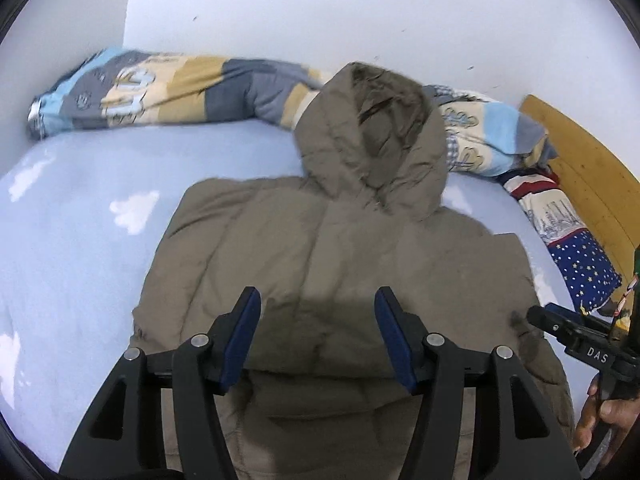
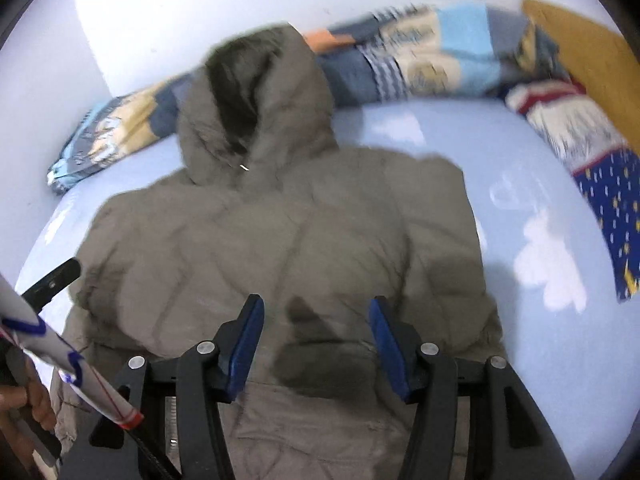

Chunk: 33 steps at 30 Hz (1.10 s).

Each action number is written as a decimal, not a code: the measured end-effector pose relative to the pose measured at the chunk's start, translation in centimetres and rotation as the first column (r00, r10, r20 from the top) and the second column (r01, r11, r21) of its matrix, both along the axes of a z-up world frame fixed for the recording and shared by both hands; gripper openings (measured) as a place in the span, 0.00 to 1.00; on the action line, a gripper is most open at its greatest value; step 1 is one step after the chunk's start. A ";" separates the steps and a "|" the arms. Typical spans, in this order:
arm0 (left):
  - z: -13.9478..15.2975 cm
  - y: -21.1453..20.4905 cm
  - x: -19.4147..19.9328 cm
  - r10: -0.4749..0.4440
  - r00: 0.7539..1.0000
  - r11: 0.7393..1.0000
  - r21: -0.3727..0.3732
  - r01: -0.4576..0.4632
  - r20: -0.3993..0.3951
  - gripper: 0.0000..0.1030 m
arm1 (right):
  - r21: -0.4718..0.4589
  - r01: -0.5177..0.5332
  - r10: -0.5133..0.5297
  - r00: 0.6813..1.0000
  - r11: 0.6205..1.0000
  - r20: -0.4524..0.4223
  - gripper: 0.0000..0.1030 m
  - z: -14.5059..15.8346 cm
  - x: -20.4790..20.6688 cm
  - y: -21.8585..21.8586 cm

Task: Fold large clothes

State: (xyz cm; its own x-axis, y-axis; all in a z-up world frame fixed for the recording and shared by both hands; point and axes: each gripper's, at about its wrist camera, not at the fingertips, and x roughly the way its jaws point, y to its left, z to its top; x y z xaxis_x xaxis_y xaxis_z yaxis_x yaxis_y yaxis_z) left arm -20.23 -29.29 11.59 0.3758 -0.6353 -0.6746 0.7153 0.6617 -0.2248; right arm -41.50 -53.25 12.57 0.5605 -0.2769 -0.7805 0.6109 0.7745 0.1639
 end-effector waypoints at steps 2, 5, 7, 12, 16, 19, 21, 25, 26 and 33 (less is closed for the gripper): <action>-0.5 -0.6 -0.4 -0.020 1.000 1.000 0.016 0.020 0.004 0.57 | -0.001 -0.044 0.044 0.999 0.999 0.020 0.58 0.1 0.6 0.9; -1.8 -1.5 -0.7 -0.036 0.999 0.997 0.062 0.036 -0.006 0.57 | 0.007 -0.075 0.075 0.997 0.997 -0.001 0.58 -0.6 1.4 1.6; -2.4 -1.8 -0.9 -0.037 0.999 0.996 0.084 0.037 0.002 0.57 | 0.034 -0.080 0.080 0.997 0.996 -0.010 0.58 -1.3 1.7 1.5; -3.3 -2.7 -1.6 -0.043 0.997 0.989 0.147 0.033 0.063 0.57 | 0.078 -0.069 0.073 0.996 0.995 -0.044 0.58 -2.7 2.2 1.0; -3.6 -3.0 -1.9 -0.049 0.994 0.984 0.176 0.031 0.097 0.58 | 0.078 -0.073 0.078 0.995 0.994 -0.064 0.57 -3.5 2.6 1.0; -3.2 -3.0 -2.2 -0.048 0.991 0.983 0.182 0.025 0.124 0.58 | 0.077 -0.072 0.077 0.995 0.994 -0.067 0.57 -3.5 2.6 1.0; -2.9 -2.9 -2.4 -0.046 0.990 0.984 0.175 0.023 0.133 0.58 | 0.070 -0.072 0.076 0.995 0.995 -0.066 0.58 -3.3 2.6 1.1; -1.8 -2.6 -3.0 -0.038 0.984 0.989 0.147 0.013 0.172 0.58 | 0.016 -0.091 0.092 0.995 0.996 -0.046 0.58 -1.7 2.5 2.0; -1.5 -2.5 -3.2 -0.037 0.982 0.990 0.141 0.011 0.186 0.58 | 0.006 -0.096 0.097 0.994 0.995 -0.042 0.58 -1.4 2.5 2.2; -0.7 -2.6 -4.0 -0.038 0.967 0.990 0.141 0.002 0.251 0.58 | -0.059 -0.141 0.139 0.989 0.988 -0.048 0.58 -0.5 2.8 3.9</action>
State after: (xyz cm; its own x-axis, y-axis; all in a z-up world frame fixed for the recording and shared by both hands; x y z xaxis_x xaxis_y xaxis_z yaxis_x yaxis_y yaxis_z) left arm -24.23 -31.87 10.89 0.5334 -0.5512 -0.6416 0.7503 0.6586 0.0579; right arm -38.66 -49.34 12.10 0.5629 -0.2471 -0.7887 0.5012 0.8608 0.0881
